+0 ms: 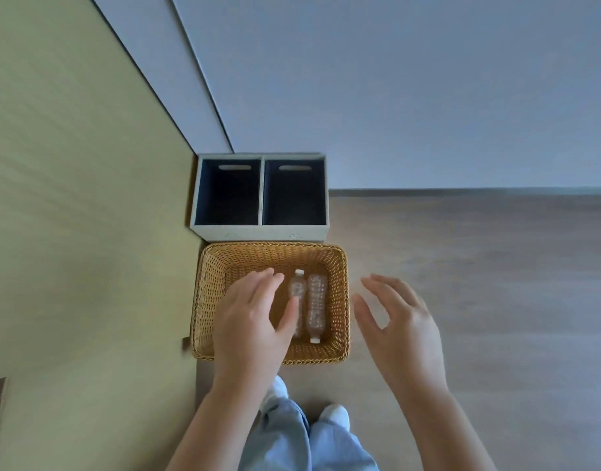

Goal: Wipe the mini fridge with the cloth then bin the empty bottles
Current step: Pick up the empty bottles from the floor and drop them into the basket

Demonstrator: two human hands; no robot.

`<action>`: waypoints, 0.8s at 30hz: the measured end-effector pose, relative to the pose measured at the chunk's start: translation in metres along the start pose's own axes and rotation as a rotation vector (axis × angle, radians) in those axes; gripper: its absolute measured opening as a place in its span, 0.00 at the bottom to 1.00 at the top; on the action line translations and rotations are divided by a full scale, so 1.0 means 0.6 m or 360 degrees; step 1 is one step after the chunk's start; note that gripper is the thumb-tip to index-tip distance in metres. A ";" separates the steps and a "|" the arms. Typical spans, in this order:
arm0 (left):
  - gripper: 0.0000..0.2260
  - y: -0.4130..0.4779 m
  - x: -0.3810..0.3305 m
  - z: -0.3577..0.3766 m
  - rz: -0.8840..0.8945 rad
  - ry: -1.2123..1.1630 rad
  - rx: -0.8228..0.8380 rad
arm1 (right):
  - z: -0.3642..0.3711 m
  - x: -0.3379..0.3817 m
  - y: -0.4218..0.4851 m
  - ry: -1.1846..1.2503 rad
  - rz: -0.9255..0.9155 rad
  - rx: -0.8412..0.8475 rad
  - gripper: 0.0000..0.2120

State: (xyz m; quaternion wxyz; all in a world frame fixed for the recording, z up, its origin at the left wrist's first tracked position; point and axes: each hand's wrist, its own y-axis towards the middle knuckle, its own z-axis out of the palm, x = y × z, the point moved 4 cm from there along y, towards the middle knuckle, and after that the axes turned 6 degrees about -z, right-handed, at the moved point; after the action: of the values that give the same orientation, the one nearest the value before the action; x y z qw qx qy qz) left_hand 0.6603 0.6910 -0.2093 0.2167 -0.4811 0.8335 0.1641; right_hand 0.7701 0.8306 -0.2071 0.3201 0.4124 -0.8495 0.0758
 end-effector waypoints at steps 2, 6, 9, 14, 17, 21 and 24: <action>0.13 -0.005 -0.030 -0.037 0.0061 0.0013 -0.0030 | -0.038 0.026 -0.003 -0.0041 -0.0060 -0.0030 0.10; 0.13 -0.023 -0.075 -0.104 0.0147 0.0059 -0.0050 | -0.106 0.072 -0.015 -0.0112 -0.0156 -0.0047 0.11; 0.12 -0.043 -0.105 -0.156 0.0152 0.0074 -0.0060 | -0.158 0.106 -0.030 -0.0138 -0.0194 -0.0049 0.12; 0.13 -0.081 -0.153 -0.241 0.0180 0.0053 -0.0096 | -0.248 0.165 -0.049 -0.0139 -0.0298 -0.0092 0.13; 0.11 -0.106 -0.180 -0.286 0.0243 0.0079 -0.0133 | -0.297 0.199 -0.059 -0.0164 -0.0417 -0.0119 0.13; 0.12 -0.138 -0.208 -0.339 0.0321 0.0149 -0.0175 | -0.350 0.231 -0.074 -0.0185 -0.0544 -0.0181 0.13; 0.13 -0.165 -0.221 -0.371 0.0290 0.0192 -0.0217 | -0.376 0.252 -0.090 -0.0187 -0.0648 -0.0200 0.13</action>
State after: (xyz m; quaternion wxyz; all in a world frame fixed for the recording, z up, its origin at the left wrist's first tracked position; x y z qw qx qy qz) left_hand 0.7603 0.6324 0.0428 0.1172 -0.4259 0.8722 0.2101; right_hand 0.8505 0.7856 0.0542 0.3038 0.5585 -0.7689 -0.0677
